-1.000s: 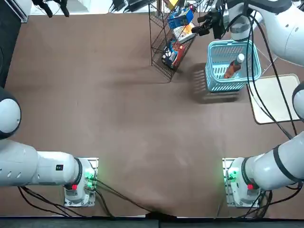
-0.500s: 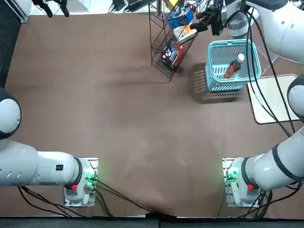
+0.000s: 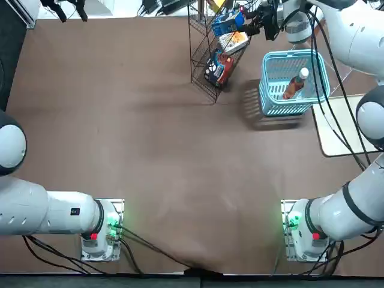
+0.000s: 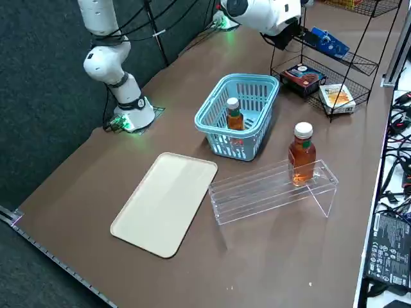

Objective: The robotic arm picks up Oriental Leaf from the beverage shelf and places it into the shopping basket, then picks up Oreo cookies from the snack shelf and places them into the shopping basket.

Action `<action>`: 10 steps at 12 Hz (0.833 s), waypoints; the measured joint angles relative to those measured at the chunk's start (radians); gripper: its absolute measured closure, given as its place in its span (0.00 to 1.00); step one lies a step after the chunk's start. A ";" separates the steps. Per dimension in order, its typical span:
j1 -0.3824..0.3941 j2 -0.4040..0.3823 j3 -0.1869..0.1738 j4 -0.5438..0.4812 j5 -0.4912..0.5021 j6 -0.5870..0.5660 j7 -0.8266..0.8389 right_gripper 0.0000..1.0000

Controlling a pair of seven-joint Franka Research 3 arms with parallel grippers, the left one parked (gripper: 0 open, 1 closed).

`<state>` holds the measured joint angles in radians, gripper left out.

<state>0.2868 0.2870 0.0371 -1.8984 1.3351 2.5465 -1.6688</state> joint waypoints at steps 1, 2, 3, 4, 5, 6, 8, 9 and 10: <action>0.001 0.012 0.000 0.019 0.000 0.001 0.000 0.00; 0.001 0.015 0.000 0.026 0.000 0.001 0.000 0.00; 0.001 0.019 0.000 0.032 0.000 0.001 0.000 0.00; 0.001 0.023 0.000 0.037 0.000 0.001 0.000 0.00; 0.001 0.026 0.000 0.041 0.000 0.001 0.000 0.00; 0.002 0.032 0.000 0.044 0.000 0.002 -0.001 0.00; 0.004 0.047 0.000 0.056 0.000 0.002 -0.001 0.00; 0.008 0.054 0.000 0.061 0.000 0.002 -0.002 0.00; 0.012 0.060 0.000 0.066 0.000 0.002 -0.002 0.00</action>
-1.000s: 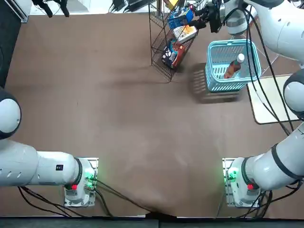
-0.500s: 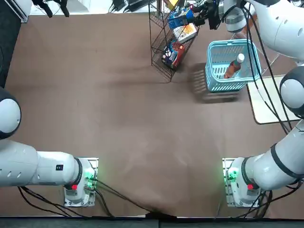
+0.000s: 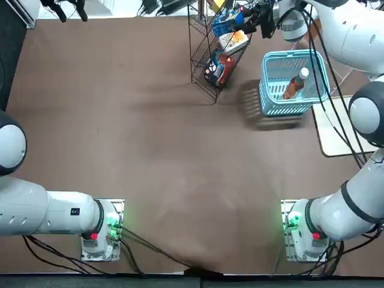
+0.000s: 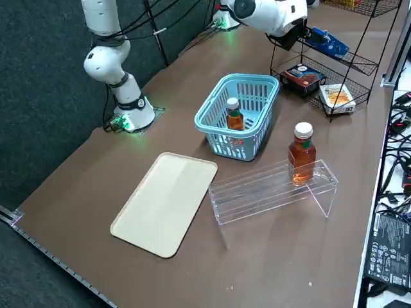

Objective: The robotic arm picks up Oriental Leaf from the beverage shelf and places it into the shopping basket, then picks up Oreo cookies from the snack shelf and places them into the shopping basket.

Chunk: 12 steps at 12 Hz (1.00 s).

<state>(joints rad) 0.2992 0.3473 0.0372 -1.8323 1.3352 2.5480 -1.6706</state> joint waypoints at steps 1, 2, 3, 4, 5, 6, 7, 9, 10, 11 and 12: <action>0.005 0.006 0.000 0.005 0.000 0.000 0.000 0.00; 0.009 0.012 0.000 0.010 0.000 0.001 0.000 0.00; 0.011 0.019 0.000 0.016 0.000 0.004 0.000 0.00; 0.012 0.025 0.000 0.021 0.000 0.006 0.000 0.00; 0.012 0.031 0.000 0.027 0.000 0.009 0.000 0.00; 0.013 0.037 0.000 0.032 0.000 0.011 0.000 0.00; 0.014 0.042 0.000 0.037 0.000 0.012 0.000 0.00; 0.017 0.048 0.000 0.045 0.000 0.014 0.000 0.00; 0.018 0.052 0.000 0.049 0.000 0.016 0.000 0.00; 0.018 0.053 0.000 0.049 0.000 0.016 0.000 0.00; 0.018 0.053 0.000 0.049 0.000 0.016 0.000 0.00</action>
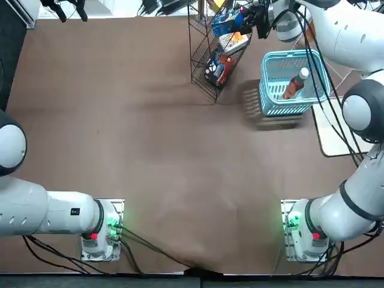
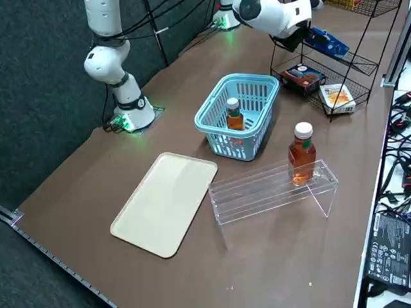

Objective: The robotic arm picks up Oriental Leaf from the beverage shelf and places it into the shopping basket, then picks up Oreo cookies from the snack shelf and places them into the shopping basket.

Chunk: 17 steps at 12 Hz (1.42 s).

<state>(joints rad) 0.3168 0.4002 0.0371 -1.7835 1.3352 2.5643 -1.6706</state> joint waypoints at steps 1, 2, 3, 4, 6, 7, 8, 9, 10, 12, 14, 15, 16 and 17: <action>0.000 0.000 0.000 0.000 0.000 0.000 0.000 0.02; 0.000 0.000 0.000 0.000 0.000 0.001 0.000 0.04; 0.000 0.000 0.000 0.000 0.000 0.001 0.000 0.15; 0.000 0.000 0.000 0.001 0.000 0.001 0.000 0.15; 0.000 0.000 0.000 0.001 0.000 0.003 0.000 0.19; 0.000 0.000 0.000 0.001 0.000 0.003 0.000 0.22; 0.000 0.000 0.000 0.001 0.000 0.004 0.000 0.22; 0.000 0.000 0.000 0.001 0.000 0.005 0.000 0.24; 0.000 0.000 0.000 0.002 0.000 0.005 0.000 0.24; 0.000 0.000 -0.001 0.002 0.000 0.007 0.000 0.27; 0.000 0.000 -0.001 0.003 0.000 0.008 0.001 0.35; 0.000 0.000 -0.001 0.003 0.000 0.008 0.001 0.35; 0.000 0.000 -0.001 0.003 0.000 0.008 0.001 0.35; 0.000 0.000 -0.001 0.006 0.000 0.010 0.002 0.35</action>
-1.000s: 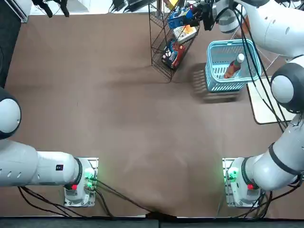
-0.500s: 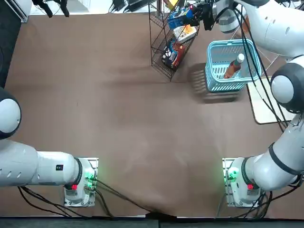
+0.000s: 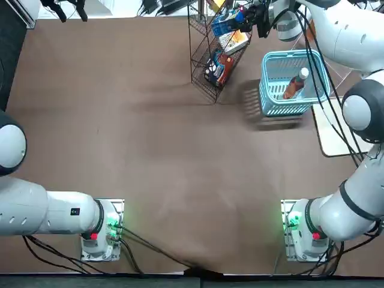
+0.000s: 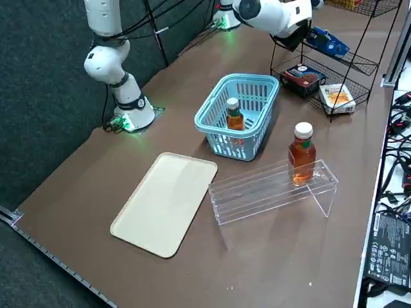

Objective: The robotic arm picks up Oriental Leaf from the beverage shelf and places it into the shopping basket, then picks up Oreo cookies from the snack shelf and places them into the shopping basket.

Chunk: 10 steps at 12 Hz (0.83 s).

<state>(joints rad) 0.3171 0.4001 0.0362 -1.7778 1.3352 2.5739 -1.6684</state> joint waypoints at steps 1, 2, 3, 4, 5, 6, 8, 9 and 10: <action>0.000 0.000 -0.001 0.002 0.000 0.000 0.000 0.35; 0.000 -0.002 -0.002 0.005 0.000 0.001 0.001 0.35; 0.000 -0.004 -0.003 0.008 0.000 0.001 0.001 0.35; -0.001 -0.009 -0.006 0.009 0.000 0.001 0.001 0.35; -0.002 -0.015 -0.009 0.009 0.000 0.001 0.001 0.35; -0.004 -0.023 -0.012 0.009 0.000 0.001 0.001 0.35; -0.009 -0.038 -0.013 0.007 0.000 -0.002 0.000 0.35; -0.013 -0.047 -0.013 0.003 0.001 -0.005 0.000 0.35; -0.019 -0.059 -0.014 -0.005 0.001 -0.013 -0.002 0.35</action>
<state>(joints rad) 0.2983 0.3416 0.0226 -1.7825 1.3367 2.5608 -1.6706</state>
